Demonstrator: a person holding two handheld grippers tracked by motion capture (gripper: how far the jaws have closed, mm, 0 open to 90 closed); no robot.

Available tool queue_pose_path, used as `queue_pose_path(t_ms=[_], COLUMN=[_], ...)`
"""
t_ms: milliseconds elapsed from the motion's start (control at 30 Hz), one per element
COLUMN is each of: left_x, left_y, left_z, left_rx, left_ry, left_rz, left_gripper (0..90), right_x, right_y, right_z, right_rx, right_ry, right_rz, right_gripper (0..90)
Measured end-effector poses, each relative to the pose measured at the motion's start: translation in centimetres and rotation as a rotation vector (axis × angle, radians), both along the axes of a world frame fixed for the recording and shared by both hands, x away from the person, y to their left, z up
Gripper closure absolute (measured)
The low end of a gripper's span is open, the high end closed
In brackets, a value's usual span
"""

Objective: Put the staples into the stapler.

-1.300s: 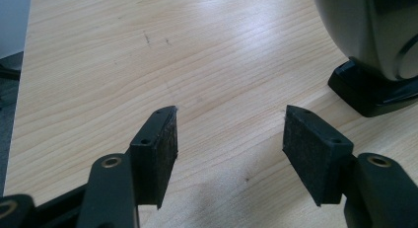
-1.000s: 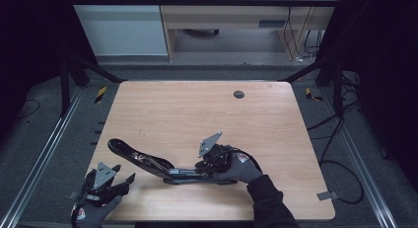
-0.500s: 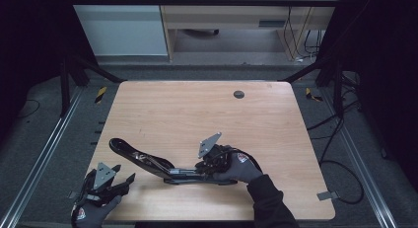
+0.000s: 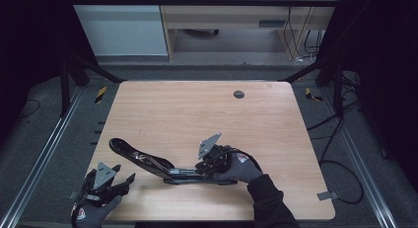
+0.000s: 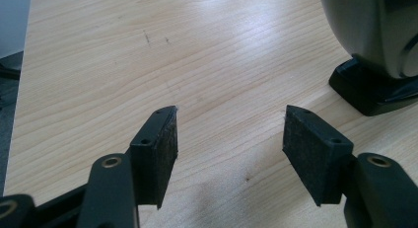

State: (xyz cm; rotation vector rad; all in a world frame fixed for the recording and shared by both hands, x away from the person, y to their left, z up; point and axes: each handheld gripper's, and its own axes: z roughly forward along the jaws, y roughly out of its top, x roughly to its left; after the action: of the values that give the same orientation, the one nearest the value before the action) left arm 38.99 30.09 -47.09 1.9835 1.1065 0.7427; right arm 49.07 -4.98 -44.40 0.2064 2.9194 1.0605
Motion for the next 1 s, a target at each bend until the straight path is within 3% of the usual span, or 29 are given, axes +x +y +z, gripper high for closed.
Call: queue_pose_path(t_ms=[1000], left_x=[0.01], left_y=[0.00], left_z=[-0.02], left_rx=[0.003], left_ry=[0.002], left_rz=[-0.001], left_gripper=[38.2], right_x=[-0.11], right_y=[-0.14], right_z=[0.03], right_rx=[0.009], right_ry=[-0.005], right_rz=[0.026], right_gripper=[78.6])
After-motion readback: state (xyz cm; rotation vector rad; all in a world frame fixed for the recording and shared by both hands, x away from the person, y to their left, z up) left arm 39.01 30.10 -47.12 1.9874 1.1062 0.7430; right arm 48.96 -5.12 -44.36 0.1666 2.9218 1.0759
